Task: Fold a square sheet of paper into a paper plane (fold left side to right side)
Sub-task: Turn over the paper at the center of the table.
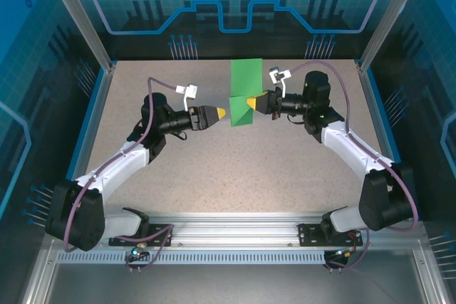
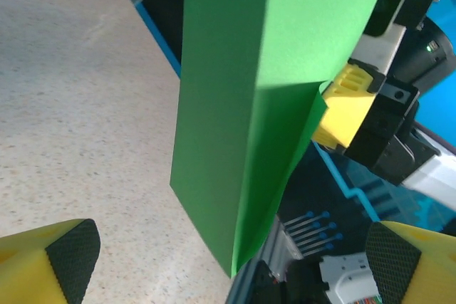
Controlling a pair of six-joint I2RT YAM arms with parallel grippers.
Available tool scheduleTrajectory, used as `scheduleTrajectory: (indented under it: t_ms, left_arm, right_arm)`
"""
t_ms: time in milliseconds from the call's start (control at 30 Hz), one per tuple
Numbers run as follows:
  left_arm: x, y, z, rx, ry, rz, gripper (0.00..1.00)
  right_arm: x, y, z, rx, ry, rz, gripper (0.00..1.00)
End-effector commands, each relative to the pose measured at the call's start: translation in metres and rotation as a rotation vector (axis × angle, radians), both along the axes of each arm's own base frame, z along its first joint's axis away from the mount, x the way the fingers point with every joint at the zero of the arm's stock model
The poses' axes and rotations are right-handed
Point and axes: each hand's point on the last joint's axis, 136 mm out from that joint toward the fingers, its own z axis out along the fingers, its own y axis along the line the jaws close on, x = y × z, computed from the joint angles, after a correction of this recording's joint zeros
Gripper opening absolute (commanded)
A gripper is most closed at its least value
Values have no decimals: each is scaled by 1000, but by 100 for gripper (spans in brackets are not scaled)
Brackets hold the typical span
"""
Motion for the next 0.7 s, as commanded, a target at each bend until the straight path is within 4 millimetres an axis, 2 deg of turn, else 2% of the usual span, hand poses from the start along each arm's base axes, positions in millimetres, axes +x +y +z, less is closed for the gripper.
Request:
scheduleTrajectory:
  t_ms: [0, 133, 233, 300, 467, 667]
  left_arm:
    - [-9, -14, 27, -46, -70, -89, 99]
    - [-10, -25, 31, -54, -76, -121, 98]
    - [-12, -30, 35, -62, -87, -142, 92]
    - [-13, -31, 38, -67, -97, -144, 84]
    - [-14, -29, 39, -59, -106, -128, 54]
    - [-13, -27, 33, -39, -98, -113, 29]
  right_arm:
    - [-17, 16, 18, 25, -71, 110, 1]
    - [-24, 27, 20, 32, -72, 149, 1]
    - [-25, 32, 18, 36, -54, 166, 2]
    - [-22, 33, 14, 32, -37, 159, 2]
    - [-15, 32, 7, 30, -10, 126, 5]
    - [-10, 30, 2, 30, 13, 105, 10]
